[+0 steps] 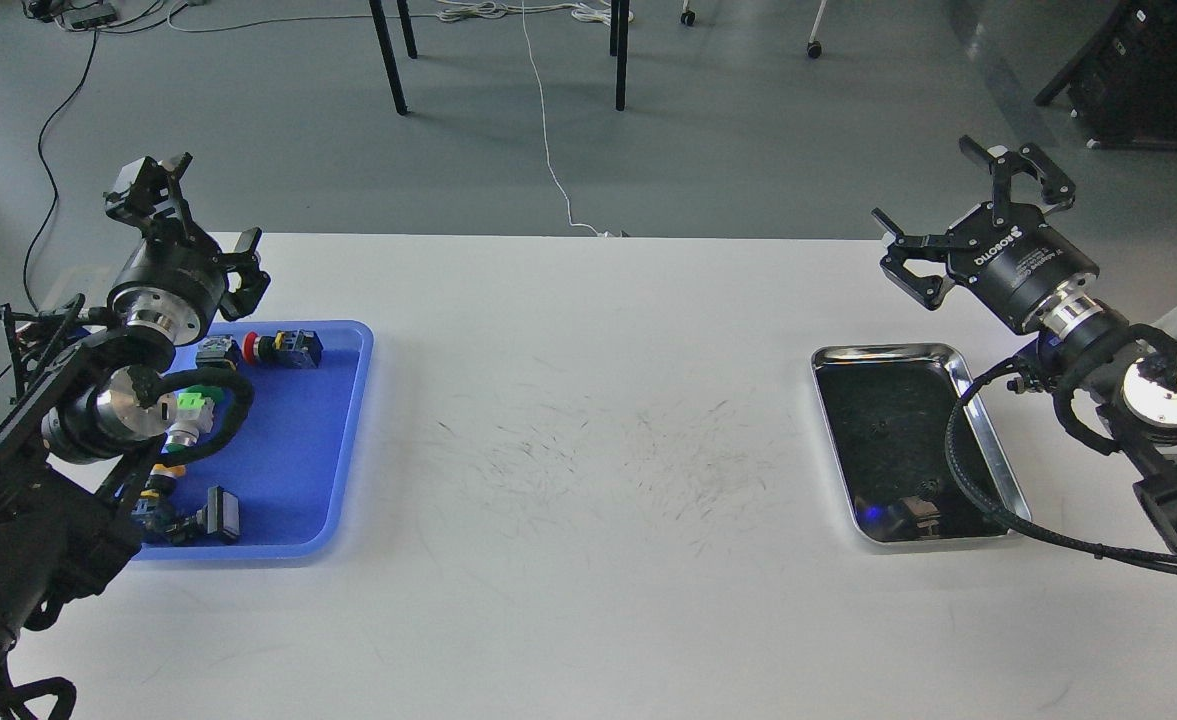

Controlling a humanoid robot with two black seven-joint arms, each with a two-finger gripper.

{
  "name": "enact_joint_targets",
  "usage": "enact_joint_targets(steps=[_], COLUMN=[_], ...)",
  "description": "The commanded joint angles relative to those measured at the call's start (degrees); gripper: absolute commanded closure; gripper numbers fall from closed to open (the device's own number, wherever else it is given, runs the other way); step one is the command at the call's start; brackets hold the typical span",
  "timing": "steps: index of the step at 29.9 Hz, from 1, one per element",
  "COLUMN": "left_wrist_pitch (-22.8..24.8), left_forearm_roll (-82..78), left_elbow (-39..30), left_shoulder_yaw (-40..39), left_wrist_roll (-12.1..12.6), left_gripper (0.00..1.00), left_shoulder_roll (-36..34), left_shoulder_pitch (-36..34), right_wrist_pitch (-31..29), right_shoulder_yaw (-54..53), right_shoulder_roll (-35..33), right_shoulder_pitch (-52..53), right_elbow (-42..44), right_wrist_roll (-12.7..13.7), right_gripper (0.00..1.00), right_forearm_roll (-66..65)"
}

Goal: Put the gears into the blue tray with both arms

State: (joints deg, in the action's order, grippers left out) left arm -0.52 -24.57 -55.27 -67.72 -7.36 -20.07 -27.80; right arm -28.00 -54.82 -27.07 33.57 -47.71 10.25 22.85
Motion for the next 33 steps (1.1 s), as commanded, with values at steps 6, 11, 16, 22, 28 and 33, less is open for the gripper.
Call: enact_joint_targets(steps=[6,11,16,22,28,33], left_wrist_pitch=[0.6,0.6,0.6,0.4,0.5,1.7], left_forearm_roll=[0.2,0.3,2.3,3.3,3.5,3.8], left_elbow=[-0.4,0.1,0.2,0.4,0.0,-1.0], left_shoulder_yaw=[-0.1,-0.3,-0.6,0.9,3.0,3.0], left_wrist_roll=[0.0,-0.1,0.0,0.1,-1.0,-4.4], left_gripper=[0.02,0.02,0.02,0.02,0.02,0.02], left_shoulder_roll=[-1.3,-1.2,-1.1,-1.1,-1.9,-4.3], left_shoulder_pitch=[-0.9,-1.5,-1.5,-0.8,-0.7,-0.3], right_wrist_pitch=[0.0,0.0,0.0,0.0,0.0,0.0], right_shoulder_yaw=[-0.9,-0.7,-0.8,-1.2,-1.9,-1.8], right_shoulder_roll=[0.2,0.2,0.1,0.0,-0.4,-0.8], right_shoulder_pitch=[-1.0,-0.3,-0.1,-0.1,-0.3,-0.2], right_elbow=[-0.1,-0.4,-0.4,-0.4,-0.5,-0.4], right_wrist_roll=[0.0,0.0,-0.1,-0.5,-0.7,-0.1], right_gripper=[0.01,0.01,0.01,0.01,0.01,0.01], right_forearm_roll=[-0.1,-0.2,-0.3,-0.3,-0.3,-0.3])
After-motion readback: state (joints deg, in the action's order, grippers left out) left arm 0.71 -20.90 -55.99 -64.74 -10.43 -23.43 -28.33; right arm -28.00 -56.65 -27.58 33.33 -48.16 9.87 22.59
